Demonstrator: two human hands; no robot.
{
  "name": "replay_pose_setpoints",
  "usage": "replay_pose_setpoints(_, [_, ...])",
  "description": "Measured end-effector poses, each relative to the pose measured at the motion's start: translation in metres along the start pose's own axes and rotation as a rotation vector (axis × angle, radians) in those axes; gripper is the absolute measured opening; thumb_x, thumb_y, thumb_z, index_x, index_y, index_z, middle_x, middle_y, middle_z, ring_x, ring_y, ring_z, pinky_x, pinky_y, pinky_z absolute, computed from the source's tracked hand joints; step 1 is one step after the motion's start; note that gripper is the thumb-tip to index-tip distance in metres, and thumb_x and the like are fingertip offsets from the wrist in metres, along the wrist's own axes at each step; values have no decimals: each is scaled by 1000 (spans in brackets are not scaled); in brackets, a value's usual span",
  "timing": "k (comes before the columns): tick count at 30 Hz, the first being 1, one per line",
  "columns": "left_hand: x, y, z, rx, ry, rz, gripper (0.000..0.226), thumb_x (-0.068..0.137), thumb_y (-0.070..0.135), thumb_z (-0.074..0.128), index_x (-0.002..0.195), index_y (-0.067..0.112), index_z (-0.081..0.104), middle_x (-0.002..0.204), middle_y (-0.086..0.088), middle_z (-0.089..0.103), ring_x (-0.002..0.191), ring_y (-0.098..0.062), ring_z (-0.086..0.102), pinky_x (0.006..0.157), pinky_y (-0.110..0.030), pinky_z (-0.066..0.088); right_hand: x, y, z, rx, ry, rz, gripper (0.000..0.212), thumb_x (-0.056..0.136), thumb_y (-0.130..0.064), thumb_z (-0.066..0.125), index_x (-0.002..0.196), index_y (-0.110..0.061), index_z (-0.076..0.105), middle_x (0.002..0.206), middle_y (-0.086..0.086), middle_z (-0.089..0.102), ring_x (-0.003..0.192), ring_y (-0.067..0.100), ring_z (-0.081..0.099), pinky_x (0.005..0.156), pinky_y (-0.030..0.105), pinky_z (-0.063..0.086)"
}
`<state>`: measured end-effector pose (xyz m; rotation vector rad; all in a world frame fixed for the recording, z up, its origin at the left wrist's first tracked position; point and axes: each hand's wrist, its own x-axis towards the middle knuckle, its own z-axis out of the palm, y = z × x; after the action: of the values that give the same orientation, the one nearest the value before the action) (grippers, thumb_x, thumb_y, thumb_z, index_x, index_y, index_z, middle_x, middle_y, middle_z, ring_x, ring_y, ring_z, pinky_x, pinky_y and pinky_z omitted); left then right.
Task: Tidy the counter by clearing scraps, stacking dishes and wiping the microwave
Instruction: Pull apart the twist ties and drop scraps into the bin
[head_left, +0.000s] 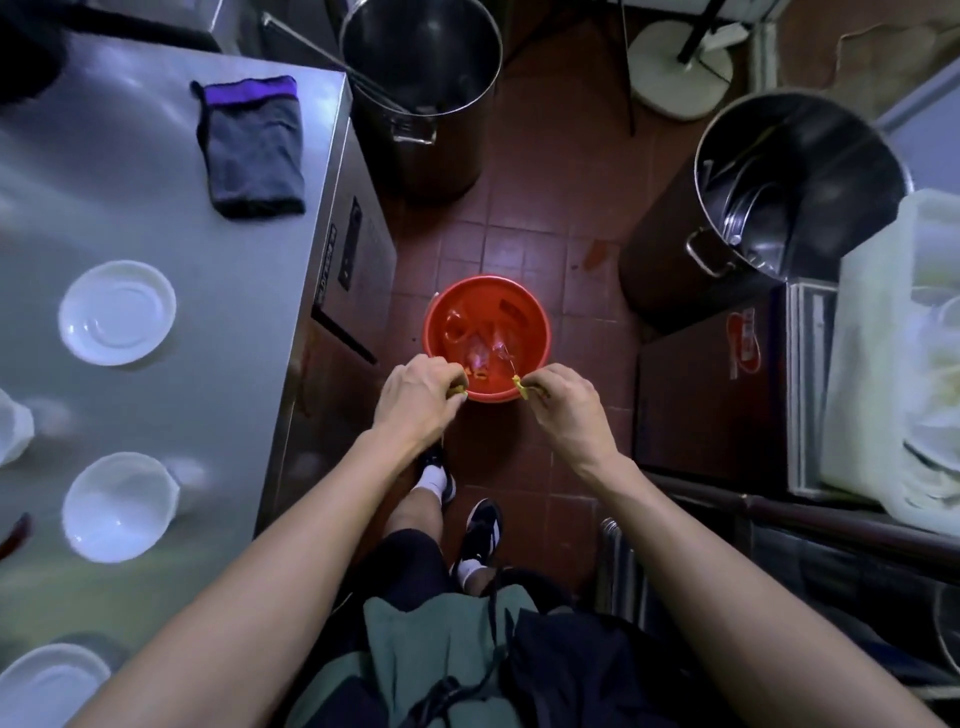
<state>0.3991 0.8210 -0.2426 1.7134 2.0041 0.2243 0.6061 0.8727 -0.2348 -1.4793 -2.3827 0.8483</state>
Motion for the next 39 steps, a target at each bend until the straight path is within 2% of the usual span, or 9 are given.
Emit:
replay_pose_setpoints(7, [68,-39,10,-69,-78,-46,10,87,32,70,96,27,69,93,7,63,94,-17,54,84,-38,48,63,17,28,3,-75,118,13,89,-5,68,101,-7,74,98,4,70,92,21,64,80,22,42])
replay_pose_setpoints(13, [130,-59,41,-34,-147,-64,11,89,33,69,99,27,69,97,7,67,96,-17,56,88,-39,47,99,56,72,17,-143,166,12,91,-6,65,101,-7,72,99,7,70,94,26,63,82,32,46])
replay_pose_setpoints(21, [186,-66,117,-32,-210,-96,13,90,31,67,103,28,69,98,6,70,95,-19,57,83,-39,50,131,125,126,75,-194,215,13,90,-5,65,100,-7,72,96,8,69,92,29,63,83,41,51])
replay_pose_setpoints(27, [204,-89,168,-74,-185,-144,13,89,30,68,102,29,66,92,8,66,91,-17,57,78,-37,50,154,166,169,93,-222,244,17,90,-4,63,105,-8,72,99,6,69,95,26,63,86,40,51])
replay_pose_setpoints(32, [220,-121,215,-53,-222,-127,9,89,29,67,97,30,66,86,13,62,89,-15,54,74,-33,44,167,199,224,104,-268,308,19,91,-6,62,106,-12,72,103,5,69,96,23,63,87,30,46])
replay_pose_setpoints(34, [227,-134,236,-44,-245,-131,8,89,29,66,96,31,65,85,15,59,89,-15,53,73,-32,41,170,210,247,107,-289,326,19,91,-6,62,107,-11,72,103,6,68,96,24,63,85,31,46])
replay_pose_setpoints(39, [246,-162,281,-50,-285,-124,8,90,28,64,97,30,66,94,10,66,95,-17,54,83,-37,45,182,234,302,96,-325,335,19,91,-5,60,105,-10,72,100,6,67,95,26,62,86,37,49])
